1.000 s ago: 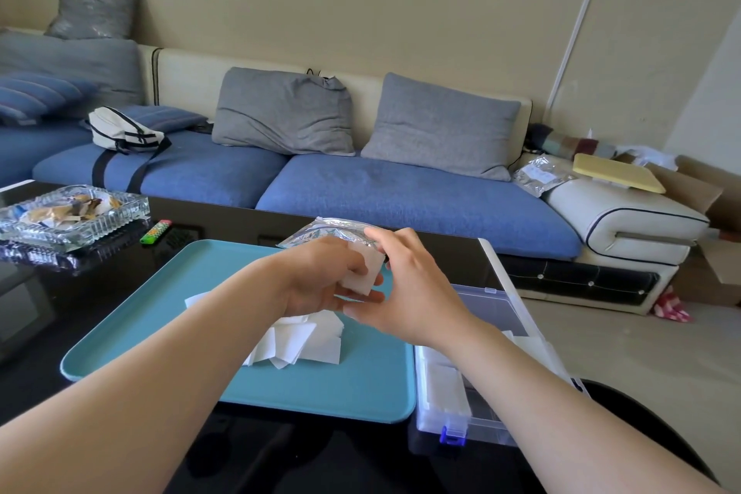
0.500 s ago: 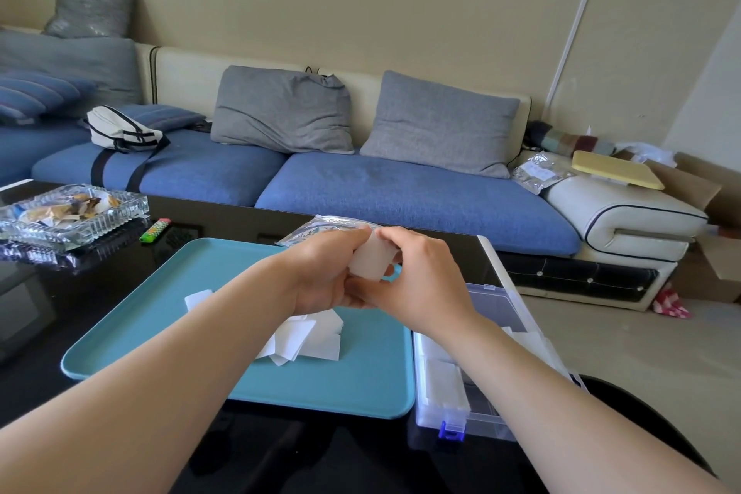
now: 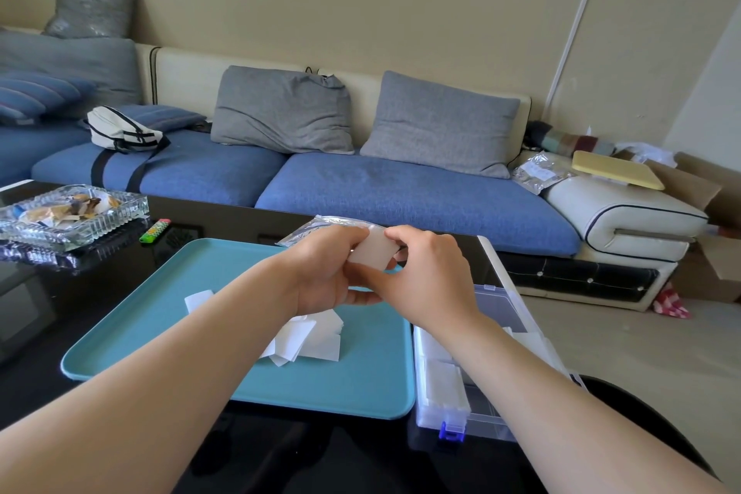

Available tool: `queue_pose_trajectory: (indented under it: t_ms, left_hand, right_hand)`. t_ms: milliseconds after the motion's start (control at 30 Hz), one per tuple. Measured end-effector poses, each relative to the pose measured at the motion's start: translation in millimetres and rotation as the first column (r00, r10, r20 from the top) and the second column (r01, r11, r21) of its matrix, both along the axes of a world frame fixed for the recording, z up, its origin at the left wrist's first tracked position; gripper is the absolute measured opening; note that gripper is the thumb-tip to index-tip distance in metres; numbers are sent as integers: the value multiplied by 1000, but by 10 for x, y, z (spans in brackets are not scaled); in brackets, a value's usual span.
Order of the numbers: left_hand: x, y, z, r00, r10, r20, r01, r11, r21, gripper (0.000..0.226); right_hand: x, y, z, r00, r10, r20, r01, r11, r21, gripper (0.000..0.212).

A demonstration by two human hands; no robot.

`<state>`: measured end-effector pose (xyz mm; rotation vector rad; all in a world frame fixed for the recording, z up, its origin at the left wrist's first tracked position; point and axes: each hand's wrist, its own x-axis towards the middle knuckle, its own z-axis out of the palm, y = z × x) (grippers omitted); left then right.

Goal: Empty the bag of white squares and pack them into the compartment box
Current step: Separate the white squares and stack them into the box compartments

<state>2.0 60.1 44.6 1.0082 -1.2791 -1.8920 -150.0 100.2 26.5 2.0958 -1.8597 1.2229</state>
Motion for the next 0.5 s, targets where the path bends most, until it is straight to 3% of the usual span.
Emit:
queue_pose_trajectory:
  t_ms: [500]
  left_hand:
    - [13, -46, -53, 984, -13, 177, 24, 998, -60, 35]
  right_hand:
    - [-25, 48, 28, 979, 55, -194, -38, 995, 90, 59]
